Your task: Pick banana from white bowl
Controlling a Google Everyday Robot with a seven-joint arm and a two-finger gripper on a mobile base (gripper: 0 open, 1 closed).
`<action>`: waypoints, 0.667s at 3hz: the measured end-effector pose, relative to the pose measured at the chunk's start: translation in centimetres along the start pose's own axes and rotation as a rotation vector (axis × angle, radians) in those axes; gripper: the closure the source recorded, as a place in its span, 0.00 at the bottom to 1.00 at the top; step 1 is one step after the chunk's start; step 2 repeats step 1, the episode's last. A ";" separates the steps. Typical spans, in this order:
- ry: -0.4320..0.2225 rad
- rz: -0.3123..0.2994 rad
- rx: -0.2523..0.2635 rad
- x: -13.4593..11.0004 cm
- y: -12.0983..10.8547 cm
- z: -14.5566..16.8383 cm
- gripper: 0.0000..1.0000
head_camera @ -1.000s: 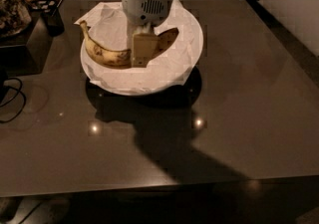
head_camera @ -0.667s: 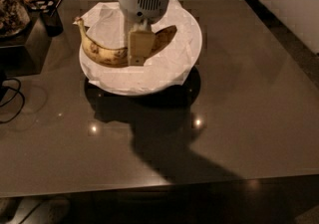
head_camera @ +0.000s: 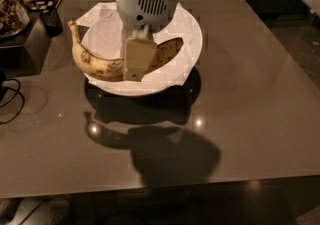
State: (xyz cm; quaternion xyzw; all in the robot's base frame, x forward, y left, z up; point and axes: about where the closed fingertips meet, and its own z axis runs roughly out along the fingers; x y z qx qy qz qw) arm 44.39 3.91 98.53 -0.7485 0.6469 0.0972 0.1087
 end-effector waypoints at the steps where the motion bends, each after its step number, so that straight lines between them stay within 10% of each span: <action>1: -0.018 -0.003 0.024 -0.5 -0.6 -0.1 1.00; 2: -0.018 -0.003 0.024 -0.5 -0.6 -0.1 1.00</action>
Offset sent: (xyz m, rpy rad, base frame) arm 0.0000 0.0000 0.0000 0.0000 0.0000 0.0000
